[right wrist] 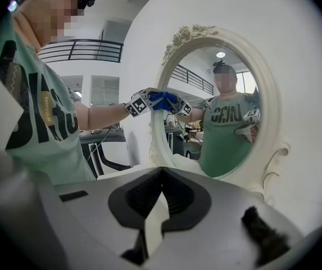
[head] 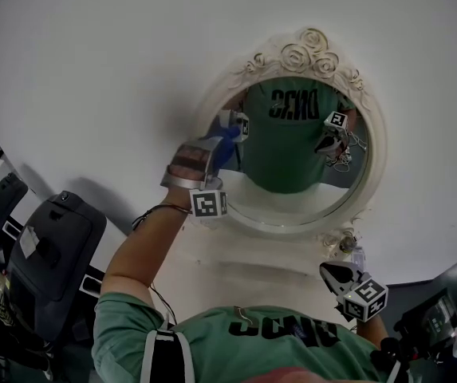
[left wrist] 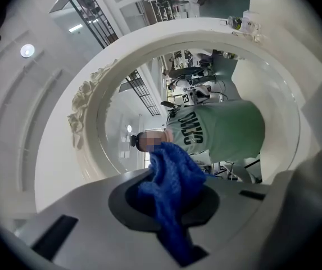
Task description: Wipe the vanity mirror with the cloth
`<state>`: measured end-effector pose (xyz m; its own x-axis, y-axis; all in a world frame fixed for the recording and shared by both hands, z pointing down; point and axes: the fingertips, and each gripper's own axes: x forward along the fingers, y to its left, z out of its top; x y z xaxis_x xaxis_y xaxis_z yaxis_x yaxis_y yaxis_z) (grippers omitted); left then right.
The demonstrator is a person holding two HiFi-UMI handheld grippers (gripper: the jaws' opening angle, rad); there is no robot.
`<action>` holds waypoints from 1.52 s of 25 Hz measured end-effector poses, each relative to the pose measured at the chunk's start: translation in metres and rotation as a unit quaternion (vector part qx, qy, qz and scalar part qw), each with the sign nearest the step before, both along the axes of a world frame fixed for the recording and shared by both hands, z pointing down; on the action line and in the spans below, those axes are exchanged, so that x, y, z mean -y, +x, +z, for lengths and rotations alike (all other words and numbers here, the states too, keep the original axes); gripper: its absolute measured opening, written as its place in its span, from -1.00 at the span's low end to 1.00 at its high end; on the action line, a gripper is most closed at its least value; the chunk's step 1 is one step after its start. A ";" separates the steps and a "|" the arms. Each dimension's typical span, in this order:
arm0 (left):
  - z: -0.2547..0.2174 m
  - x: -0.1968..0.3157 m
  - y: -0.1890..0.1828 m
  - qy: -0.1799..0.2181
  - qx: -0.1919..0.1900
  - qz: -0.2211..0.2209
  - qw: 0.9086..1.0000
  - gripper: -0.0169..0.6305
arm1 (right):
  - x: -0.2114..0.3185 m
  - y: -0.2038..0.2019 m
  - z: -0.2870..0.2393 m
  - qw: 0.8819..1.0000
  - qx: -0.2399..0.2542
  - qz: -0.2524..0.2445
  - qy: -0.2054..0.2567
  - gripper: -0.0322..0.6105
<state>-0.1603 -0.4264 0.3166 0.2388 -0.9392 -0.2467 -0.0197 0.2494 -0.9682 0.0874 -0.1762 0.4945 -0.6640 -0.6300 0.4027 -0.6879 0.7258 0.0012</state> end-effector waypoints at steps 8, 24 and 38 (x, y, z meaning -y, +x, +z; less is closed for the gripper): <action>-0.009 -0.019 0.123 0.008 0.008 0.081 0.997 -0.79 | -0.009 0.029 0.007 1.000 0.009 0.023 0.002 -0.87; -0.009 -0.065 0.367 0.045 0.060 0.212 0.974 -0.79 | -0.054 0.139 0.021 0.991 0.038 0.131 -0.001 -0.87; -0.009 -0.051 0.115 0.019 0.019 0.095 0.995 -0.79 | -0.022 0.040 -0.004 0.999 0.013 0.034 0.013 -0.86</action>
